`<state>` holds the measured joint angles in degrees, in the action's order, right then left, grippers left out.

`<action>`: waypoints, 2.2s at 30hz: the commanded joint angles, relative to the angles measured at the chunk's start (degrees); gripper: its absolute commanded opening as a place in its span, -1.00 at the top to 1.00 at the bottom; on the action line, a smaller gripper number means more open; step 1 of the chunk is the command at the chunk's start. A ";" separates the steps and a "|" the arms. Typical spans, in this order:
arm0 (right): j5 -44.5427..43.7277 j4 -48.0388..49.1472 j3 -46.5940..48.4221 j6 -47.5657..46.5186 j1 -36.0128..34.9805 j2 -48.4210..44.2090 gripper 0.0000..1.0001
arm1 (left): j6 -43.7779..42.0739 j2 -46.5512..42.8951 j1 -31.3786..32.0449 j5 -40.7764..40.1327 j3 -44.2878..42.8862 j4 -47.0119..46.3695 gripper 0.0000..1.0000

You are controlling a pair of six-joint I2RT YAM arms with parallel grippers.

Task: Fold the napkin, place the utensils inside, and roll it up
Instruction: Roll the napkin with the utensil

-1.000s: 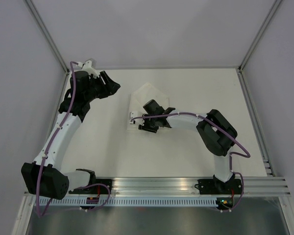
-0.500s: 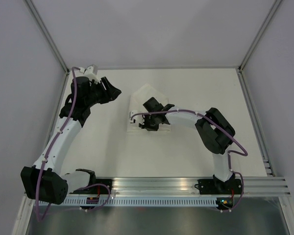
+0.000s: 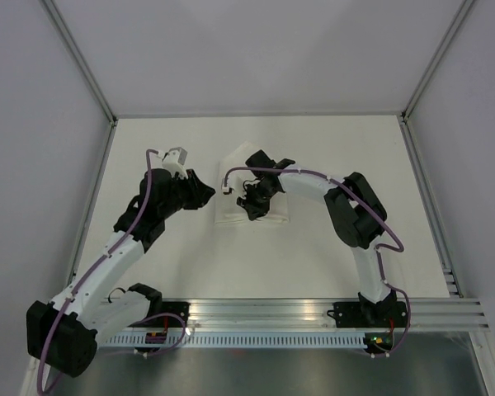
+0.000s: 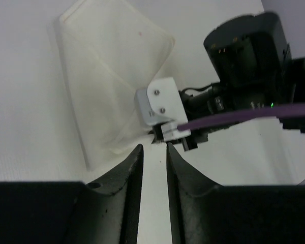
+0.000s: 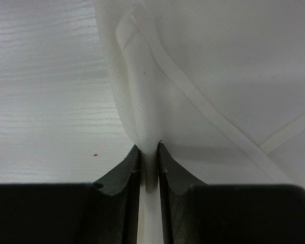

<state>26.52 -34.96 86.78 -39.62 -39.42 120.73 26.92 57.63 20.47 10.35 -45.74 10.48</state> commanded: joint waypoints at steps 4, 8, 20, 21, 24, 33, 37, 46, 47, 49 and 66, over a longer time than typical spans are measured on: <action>3.27 -13.11 3.21 -0.11 2.33 7.50 0.76 | -2.66 -4.54 5.71 -5.08 8.90 -8.63 0.55; 4.41 -16.89 6.37 -0.90 3.21 9.79 0.78 | -6.52 -2.52 12.55 -9.72 10.93 -10.13 0.57; 5.03 -20.06 9.54 -2.22 4.97 12.78 0.81 | -29.35 14.60 29.80 -28.98 9.87 -22.33 0.09; 5.20 -20.32 9.72 -2.31 5.05 12.95 0.81 | -33.90 14.97 30.24 -28.81 11.53 -27.22 0.08; 5.12 -20.50 10.16 -2.40 5.23 13.57 0.81 | -40.09 15.76 30.77 -26.35 14.70 -35.23 -0.03; 5.03 -20.67 11.04 -2.31 5.84 15.50 0.80 | -51.52 24.72 30.86 -16.60 12.08 -33.77 -0.21; 5.12 -21.29 11.48 -2.66 6.37 16.03 0.81 | -54.77 27.62 31.12 -15.97 9.09 -30.26 -0.25; 5.38 -22.78 12.27 -3.45 6.90 16.91 0.81 | -65.40 33.95 31.03 -17.21 4.08 -23.41 -0.26; 5.29 -22.87 12.18 -3.54 6.90 16.91 0.81 | -65.85 34.91 31.03 -17.20 3.64 -22.70 -0.26; 5.21 -23.22 12.18 -3.80 7.16 17.00 0.81 | -66.82 35.45 31.03 -17.12 3.72 -22.43 -0.26; 4.68 -24.98 12.18 -5.38 8.30 17.17 0.82 | -76.93 40.55 29.89 -17.03 1.62 -19.80 -0.28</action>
<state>42.04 -58.02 101.73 -40.97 -31.62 132.07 -45.82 96.60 50.70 -7.64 -43.29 -12.12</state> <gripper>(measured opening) 0.221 0.637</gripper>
